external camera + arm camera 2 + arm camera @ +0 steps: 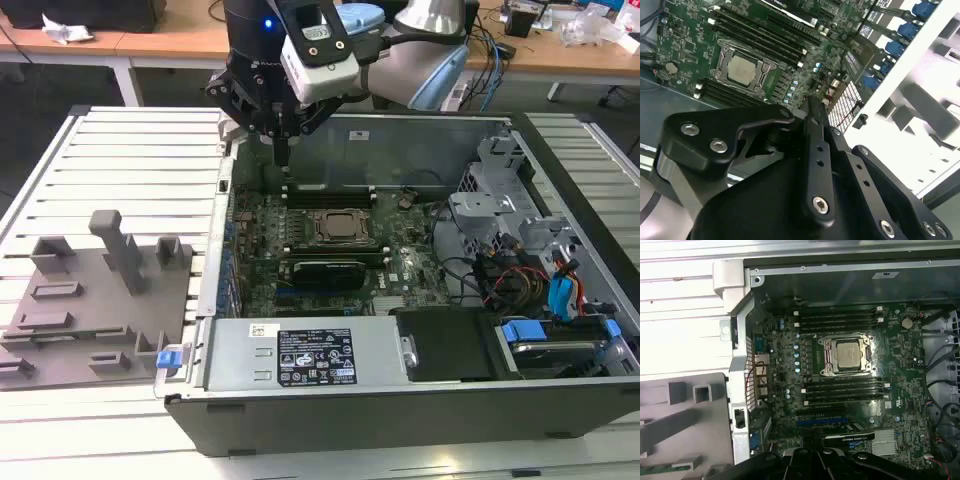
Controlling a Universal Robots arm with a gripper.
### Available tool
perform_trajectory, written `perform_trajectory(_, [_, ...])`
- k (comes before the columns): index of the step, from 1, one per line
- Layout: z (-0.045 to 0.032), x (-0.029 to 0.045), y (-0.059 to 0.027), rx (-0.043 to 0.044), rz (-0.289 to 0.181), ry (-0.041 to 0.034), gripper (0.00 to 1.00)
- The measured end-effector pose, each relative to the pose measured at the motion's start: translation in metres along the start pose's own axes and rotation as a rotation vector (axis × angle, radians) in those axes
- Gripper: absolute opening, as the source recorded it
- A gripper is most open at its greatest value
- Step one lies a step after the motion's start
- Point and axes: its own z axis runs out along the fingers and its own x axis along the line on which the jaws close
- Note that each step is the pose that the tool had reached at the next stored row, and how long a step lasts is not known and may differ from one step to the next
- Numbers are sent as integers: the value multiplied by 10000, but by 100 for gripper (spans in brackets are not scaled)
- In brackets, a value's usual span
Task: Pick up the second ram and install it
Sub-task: 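Reach for the second ram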
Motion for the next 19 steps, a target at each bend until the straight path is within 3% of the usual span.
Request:
perform_trajectory(8, [-6, 256, -18, -1, 1, 0, 11])
perform_trajectory(10, [-9, 350, -25, 1, 0, 1, 11])
perform_trajectory(16, [-10, 477, -35, 0, -1, 1, 11])
perform_trajectory(19, [-11, 596, -43, 0, 1, 0, 11])
